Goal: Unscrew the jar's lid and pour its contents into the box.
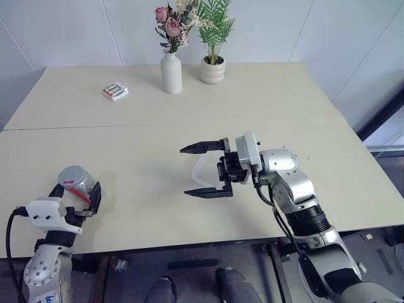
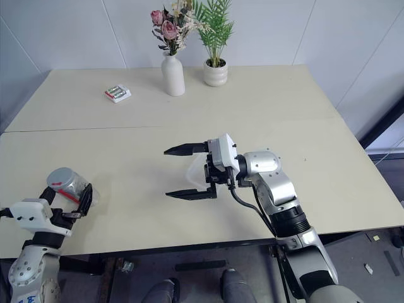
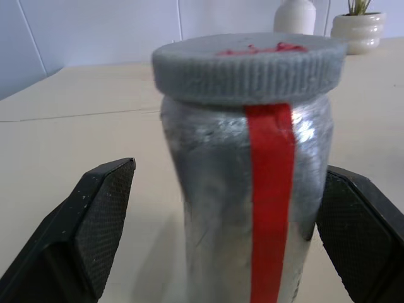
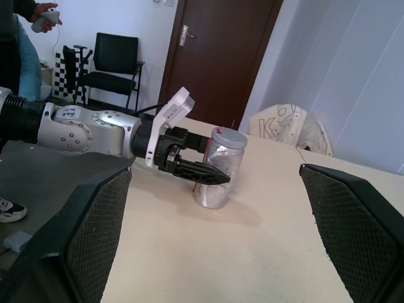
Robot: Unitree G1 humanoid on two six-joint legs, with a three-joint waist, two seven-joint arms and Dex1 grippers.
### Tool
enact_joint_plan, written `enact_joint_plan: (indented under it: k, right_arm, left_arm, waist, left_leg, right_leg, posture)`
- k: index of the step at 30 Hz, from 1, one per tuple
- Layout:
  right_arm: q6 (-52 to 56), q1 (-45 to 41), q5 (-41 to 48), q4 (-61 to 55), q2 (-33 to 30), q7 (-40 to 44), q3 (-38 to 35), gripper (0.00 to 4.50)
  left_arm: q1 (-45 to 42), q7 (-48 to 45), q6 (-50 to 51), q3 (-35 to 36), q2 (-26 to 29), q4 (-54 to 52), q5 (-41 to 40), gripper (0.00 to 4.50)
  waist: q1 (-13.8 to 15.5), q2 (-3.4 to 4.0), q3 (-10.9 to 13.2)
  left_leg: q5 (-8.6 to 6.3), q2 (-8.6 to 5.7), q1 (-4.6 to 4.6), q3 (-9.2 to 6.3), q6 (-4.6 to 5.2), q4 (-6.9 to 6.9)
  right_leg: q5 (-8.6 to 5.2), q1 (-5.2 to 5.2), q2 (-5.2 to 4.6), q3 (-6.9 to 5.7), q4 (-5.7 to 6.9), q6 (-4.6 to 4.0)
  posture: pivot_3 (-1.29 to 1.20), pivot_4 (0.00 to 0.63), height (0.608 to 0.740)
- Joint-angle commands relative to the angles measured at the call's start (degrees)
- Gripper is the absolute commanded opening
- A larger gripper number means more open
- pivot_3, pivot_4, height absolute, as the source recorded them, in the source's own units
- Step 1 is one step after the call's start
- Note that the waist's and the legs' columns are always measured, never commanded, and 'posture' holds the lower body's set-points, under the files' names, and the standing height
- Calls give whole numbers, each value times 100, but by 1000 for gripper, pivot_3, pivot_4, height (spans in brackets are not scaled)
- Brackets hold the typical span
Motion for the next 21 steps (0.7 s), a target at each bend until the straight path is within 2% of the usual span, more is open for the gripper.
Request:
enact_joint_plan:
  k: [1,4,5,7,11,13,18,21]
  right_arm:
    - [-19,48,16,-292,-25,-73,-30,4500]
    - [3,91,2,-339,-36,-97,-27,4500]
    - [8,98,0,-346,-40,-100,-26,4500]
    - [19,107,-2,-357,-41,-105,-23,4500]
    - [46,141,-7,-390,-35,-129,-6,4500]
    - [65,155,-5,-398,-22,-153,-2,4500]
    - [134,253,-11,-457,-28,-221,-7,4500]
    - [332,316,10,-571,-37,-451,-75,4500]
  left_arm:
    - [-121,25,-68,-47,68,91,31,4474]
    - [-162,45,-89,-81,53,160,31,4474]
    - [-166,59,-85,-88,48,169,31,4297]
    - [-175,66,-95,-110,51,201,45,3884]
    - [-163,89,-115,-149,61,229,106,2615]
    - [-152,90,-121,-161,56,229,113,2137]
    - [-128,-142,-169,-252,132,162,52,2132]
    - [-185,-714,-119,-488,328,-103,-187,2132]
  waist:
    - [-14,0,0]
    - [-17,0,0]
    - [-16,0,0]
    - [-17,0,0]
    - [-4,0,0]
    - [-6,0,-1]
    - [-2,0,-1]
    - [0,-1,0]
  left_leg:
    - [0,0,0,1,0,0]
    - [0,1,-1,1,0,-1]
    - [0,2,-1,1,0,-1]
    - [0,3,-1,1,0,-1]
    - [0,2,-1,1,0,-1]
    - [0,2,0,1,0,-1]
    - [0,2,0,1,0,-1]
    - [0,2,-1,1,0,-1]
  right_leg:
    - [0,0,0,0,0,0]
    - [0,-3,1,1,0,0]
    - [0,-4,2,1,1,0]
    - [0,-4,2,1,2,0]
    - [0,-4,2,1,3,0]
    - [0,-4,1,1,3,0]
    - [0,-4,2,1,4,0]
    - [0,-4,2,1,3,0]
  posture:
    - [0,150,740]
    - [0,150,740]
    - [0,150,740]
    - [0,150,740]
    - [0,150,740]
    - [0,150,740]
    - [0,150,740]
    - [0,150,740]
